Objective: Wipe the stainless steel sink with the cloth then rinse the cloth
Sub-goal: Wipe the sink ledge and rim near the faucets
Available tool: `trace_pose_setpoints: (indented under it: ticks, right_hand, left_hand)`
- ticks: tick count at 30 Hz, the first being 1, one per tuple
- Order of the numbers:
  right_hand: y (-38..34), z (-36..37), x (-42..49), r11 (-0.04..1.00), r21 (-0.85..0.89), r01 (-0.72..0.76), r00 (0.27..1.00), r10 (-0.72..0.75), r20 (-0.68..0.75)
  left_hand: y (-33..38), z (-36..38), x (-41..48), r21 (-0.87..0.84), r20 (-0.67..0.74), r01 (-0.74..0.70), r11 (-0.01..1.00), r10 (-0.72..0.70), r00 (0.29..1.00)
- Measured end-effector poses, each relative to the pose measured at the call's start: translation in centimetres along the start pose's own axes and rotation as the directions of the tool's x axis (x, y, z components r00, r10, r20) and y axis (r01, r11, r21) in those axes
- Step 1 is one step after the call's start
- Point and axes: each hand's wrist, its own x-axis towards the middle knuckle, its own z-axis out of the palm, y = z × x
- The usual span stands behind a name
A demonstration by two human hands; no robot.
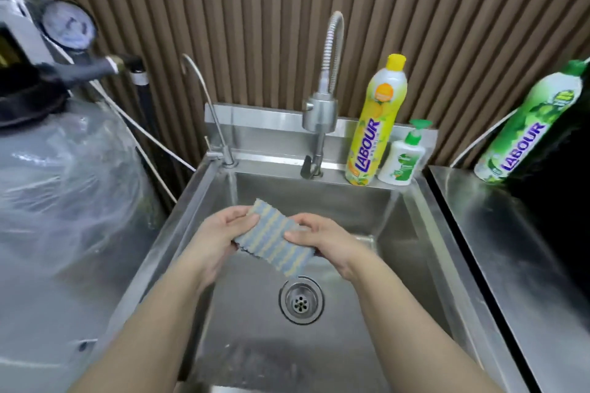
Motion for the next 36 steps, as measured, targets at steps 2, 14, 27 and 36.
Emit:
trace_pose_setpoints:
  ticks: [2, 14, 27, 36]
  right_hand:
    - [-0.7, 1.8, 2.1, 1.0, 0.009, -0.002, 1.0, 0.001, 0.026]
    - [-2.1, 7.5, 12.0, 0.983, 0.142, 0.119, 0.958, -0.076, -0.277]
    - [-1.3, 4.2, 26.0, 0.763, -0.543, -0.35, 0.665, -0.206, -0.718]
    - [1.8, 4.0, 29.1, 0.259, -0.966, -0.013, 0.691, -0.695, -0.196]
  left_hand:
    - [1.1, -2.6, 0.8, 0.04, 0.004, -0.015, 0.999, 0.015, 1.0]
    - [3.1, -9.4, 9.9, 0.036, -0.011, -0.045, 0.998, 0.046, 0.999]
    - [-2.1, -13.0, 16.6, 0.895, 0.023, -0.154, 0.418, 0.302, 0.953]
    - [-3.9, -14.1, 17.9, 0.968, 0.095, -0.173, 0.181, 0.373, 0.923]
